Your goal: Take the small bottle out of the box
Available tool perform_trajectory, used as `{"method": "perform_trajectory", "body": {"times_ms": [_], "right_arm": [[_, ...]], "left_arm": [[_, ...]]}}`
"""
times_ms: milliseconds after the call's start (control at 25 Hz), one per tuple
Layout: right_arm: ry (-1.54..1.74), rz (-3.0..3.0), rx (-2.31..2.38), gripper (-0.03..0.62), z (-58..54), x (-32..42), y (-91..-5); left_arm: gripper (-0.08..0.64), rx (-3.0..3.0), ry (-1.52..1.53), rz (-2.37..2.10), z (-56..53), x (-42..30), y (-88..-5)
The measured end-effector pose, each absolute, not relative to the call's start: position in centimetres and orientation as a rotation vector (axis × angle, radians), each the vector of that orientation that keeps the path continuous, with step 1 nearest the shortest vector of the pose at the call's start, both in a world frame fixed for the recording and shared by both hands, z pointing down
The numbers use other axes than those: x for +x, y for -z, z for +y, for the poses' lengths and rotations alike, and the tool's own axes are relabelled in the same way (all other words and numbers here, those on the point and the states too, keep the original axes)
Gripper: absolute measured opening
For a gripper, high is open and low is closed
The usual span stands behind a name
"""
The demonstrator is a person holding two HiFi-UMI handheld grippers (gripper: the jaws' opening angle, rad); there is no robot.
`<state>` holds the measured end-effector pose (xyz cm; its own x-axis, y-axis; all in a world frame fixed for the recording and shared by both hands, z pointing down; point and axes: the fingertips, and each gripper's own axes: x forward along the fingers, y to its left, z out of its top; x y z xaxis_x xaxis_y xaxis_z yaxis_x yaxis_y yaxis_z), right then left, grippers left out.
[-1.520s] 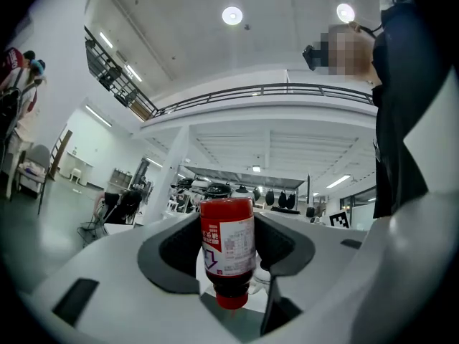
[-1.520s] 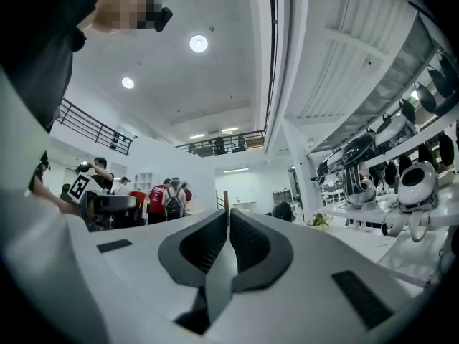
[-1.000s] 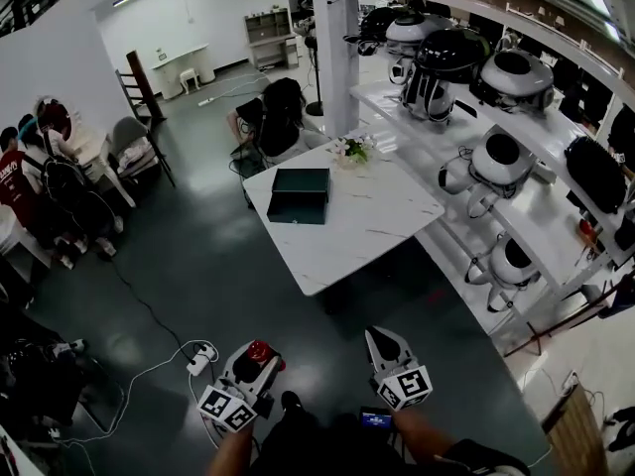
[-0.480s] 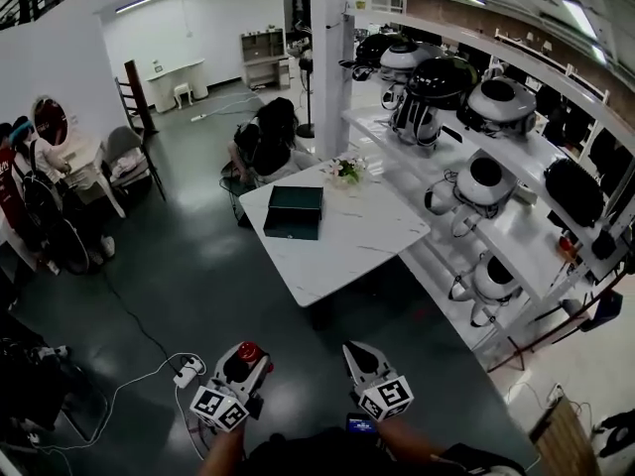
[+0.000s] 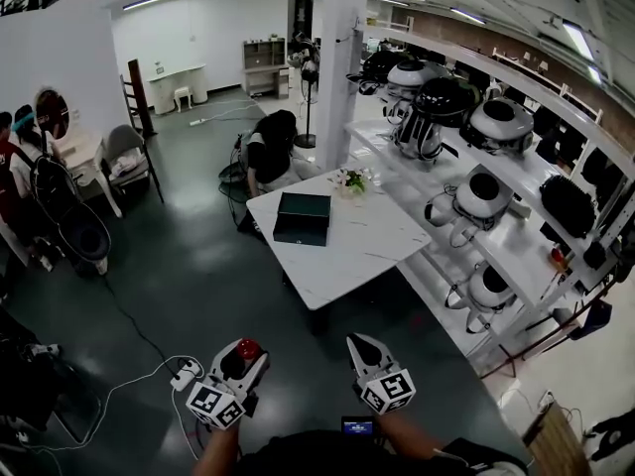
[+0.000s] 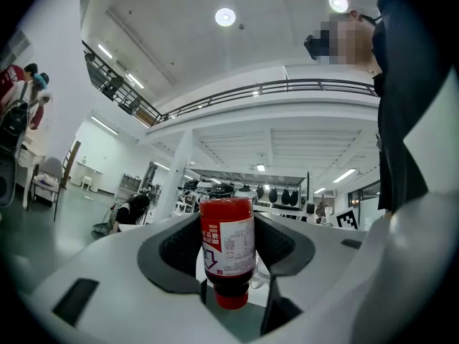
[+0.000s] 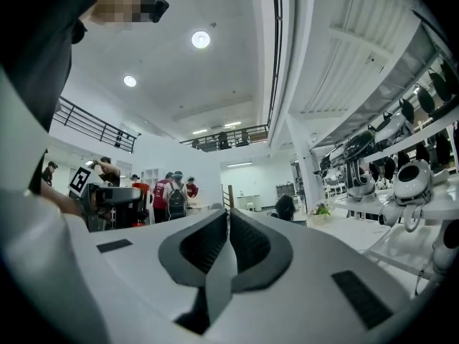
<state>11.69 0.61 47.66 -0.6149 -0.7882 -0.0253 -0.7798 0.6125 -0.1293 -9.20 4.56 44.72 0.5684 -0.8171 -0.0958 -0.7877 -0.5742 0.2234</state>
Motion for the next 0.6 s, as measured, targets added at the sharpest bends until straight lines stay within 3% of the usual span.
{"method": "perform_trajectory", "body": {"times_ms": [600], "right_arm": [[0.134, 2.735, -1.435, 0.037, 1.8, 10.9, -48.1]], "left_arm": [[0.232, 2.625, 0.292, -1.366, 5.3, -11.1, -44.9]]}}
